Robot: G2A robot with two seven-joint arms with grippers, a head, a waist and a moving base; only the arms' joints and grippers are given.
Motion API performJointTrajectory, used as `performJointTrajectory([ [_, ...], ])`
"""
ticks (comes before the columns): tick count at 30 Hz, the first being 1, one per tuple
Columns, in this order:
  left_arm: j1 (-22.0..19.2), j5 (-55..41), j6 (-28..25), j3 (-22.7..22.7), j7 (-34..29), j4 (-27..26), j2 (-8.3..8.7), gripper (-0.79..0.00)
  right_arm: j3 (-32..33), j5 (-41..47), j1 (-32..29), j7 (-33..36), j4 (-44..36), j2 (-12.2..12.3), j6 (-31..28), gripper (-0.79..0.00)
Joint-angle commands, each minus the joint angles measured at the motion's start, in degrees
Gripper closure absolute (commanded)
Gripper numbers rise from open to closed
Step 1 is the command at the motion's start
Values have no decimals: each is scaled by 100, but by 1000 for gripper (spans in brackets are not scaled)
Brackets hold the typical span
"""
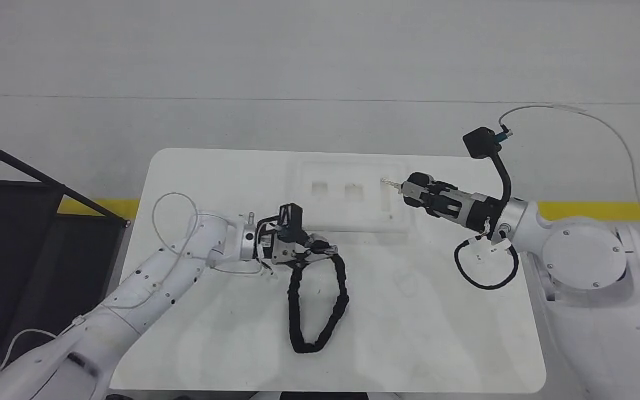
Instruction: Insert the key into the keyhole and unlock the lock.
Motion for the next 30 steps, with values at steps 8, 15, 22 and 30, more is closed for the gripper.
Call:
performJointTrajectory([
  [8,205,255,-20,-477,1065,-747,308,0,-333,190,251,1268,-251,66,378,0],
  [15,235,731,-20,-697,1725,-1136,450,0,-512,215,581,1783,-501,108,705,0],
  [22,290,1153,73,-799,2182,-1310,449,0,-714,197,894,2010,-764,138,924,0],
  [30,313,1220,184,-796,2323,-1336,427,0,-795,143,1013,1973,-828,152,992,0],
])
